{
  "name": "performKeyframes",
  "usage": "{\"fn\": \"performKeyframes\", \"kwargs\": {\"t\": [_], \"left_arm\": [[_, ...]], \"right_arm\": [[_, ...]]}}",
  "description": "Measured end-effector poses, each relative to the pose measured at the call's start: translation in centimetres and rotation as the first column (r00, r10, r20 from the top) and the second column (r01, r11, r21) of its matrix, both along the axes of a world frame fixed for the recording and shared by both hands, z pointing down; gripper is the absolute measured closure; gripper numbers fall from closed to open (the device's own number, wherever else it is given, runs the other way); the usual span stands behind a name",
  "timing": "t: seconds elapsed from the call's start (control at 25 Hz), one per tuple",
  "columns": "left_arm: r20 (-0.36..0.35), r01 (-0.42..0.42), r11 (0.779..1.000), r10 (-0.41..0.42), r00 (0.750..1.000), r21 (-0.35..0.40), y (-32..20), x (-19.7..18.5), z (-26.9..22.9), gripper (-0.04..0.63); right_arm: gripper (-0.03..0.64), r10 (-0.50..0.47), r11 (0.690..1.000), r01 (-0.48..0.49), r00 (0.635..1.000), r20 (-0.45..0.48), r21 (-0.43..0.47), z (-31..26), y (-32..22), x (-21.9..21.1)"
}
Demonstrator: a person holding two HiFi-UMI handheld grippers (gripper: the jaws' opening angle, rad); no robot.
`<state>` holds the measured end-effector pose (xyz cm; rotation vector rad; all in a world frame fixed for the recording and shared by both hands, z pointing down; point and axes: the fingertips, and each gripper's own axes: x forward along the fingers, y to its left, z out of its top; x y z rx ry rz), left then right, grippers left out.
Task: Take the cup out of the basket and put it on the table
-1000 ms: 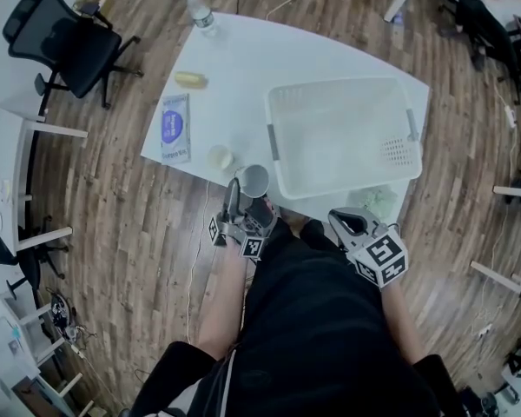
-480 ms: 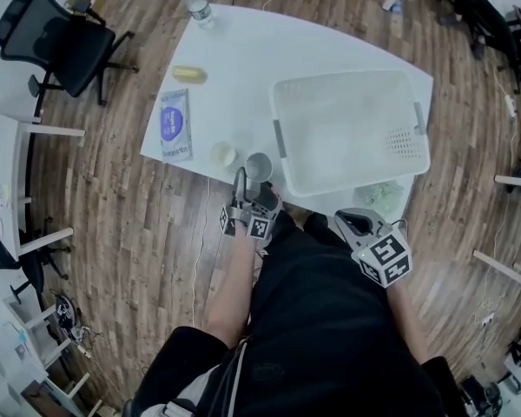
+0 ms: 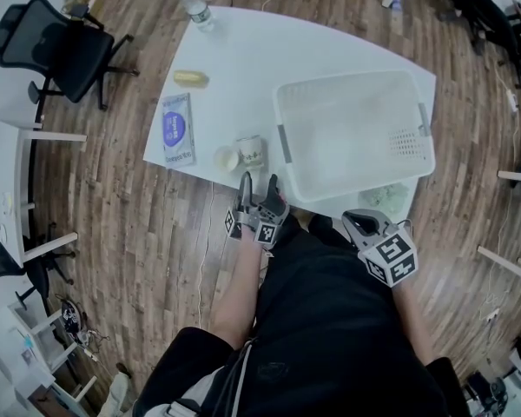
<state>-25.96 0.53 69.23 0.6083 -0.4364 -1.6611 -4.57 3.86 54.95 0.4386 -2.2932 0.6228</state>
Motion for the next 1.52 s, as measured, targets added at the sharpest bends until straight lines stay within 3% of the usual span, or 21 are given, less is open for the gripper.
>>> {"fn": "performKeyframes", "kwargs": {"t": [0.24,0.48,0.6,0.72,0.84,0.92,1.0,1.08,1.16,1.24,1.28,1.36,1.52], "left_arm": [[0.032,-0.022,0.999,0.021,0.999,0.033,-0.1,0.2,-1.3,0.252],[0.197,-0.085,0.987,0.057,0.979,0.135,0.5,-0.4,-5.3,0.266],[0.357,-0.135,0.972,0.058,0.932,0.194,0.8,-0.6,-9.8,0.387],[0.489,-0.185,0.948,0.036,0.871,0.259,0.8,-1.0,-14.6,0.456],[0.599,-0.206,0.932,-0.015,0.8,0.299,0.4,-1.6,-19.0,0.546],[0.673,-0.229,0.921,-0.047,0.738,0.315,-0.2,-1.3,-21.7,0.568],[0.768,-0.288,0.906,-0.059,0.638,0.309,-0.8,-0.1,-24.2,0.584],[0.87,-0.369,0.885,-0.077,0.487,0.285,-1.3,1.9,-26.7,0.586],[0.952,-0.443,0.864,-0.118,0.283,0.239,-1.8,4.2,-28.9,0.586],[0.983,-0.506,0.843,-0.173,0.069,0.184,-1.9,7.0,-30.8,0.586],[0.979,-0.537,0.828,-0.205,-0.025,0.159,-1.9,8.5,-31.5,0.586],[0.945,-0.579,0.806,-0.274,-0.181,0.123,-1.9,11.2,-32.7,0.586],[0.779,-0.568,0.823,-0.369,-0.507,0.02,-1.8,15.3,-32.7,0.586]], "right_arm": [[0.592,-0.004,1.0,0.004,1.0,-0.001,-0.001,0.1,-0.3,-0.4],[0.592,-0.016,1.0,0.016,1.0,0.007,0.002,0.1,-0.1,-0.8],[0.592,-0.014,1.0,0.014,1.0,0.018,0.01,-0.2,-0.2,-0.6],[0.592,-0.009,0.999,0.008,0.999,0.045,0.031,-0.9,-0.5,-0.8],[0.592,-0.01,0.998,0.004,0.996,0.093,0.066,-2.3,-0.9,-1.4],[0.592,-0.009,0.996,-0.004,0.991,0.132,0.093,-3.6,-1.3,-1.8],[0.592,-0.003,0.992,-0.018,0.985,0.174,0.121,-5.0,-1.7,-2.1],[0.592,0.007,0.988,-0.041,0.976,0.22,0.15,-6.5,-2.2,-2.2],[0.592,0.021,0.981,-0.07,0.964,0.266,0.179,-7.9,-2.7,-1.9],[0.592,0.036,0.973,-0.105,0.948,0.315,0.206,-9.3,-3.3,-1.4],[0.592,0.045,0.967,-0.127,0.938,0.344,0.219,-10.1,-3.6,-1.1],[0.592,0.062,0.956,-0.174,0.908,0.414,0.238,-11.6,-4.2,-0.6],[0.592,0.068,0.938,-0.237,0.841,0.537,0.252,-14.3,-4.7,0.3]]}}
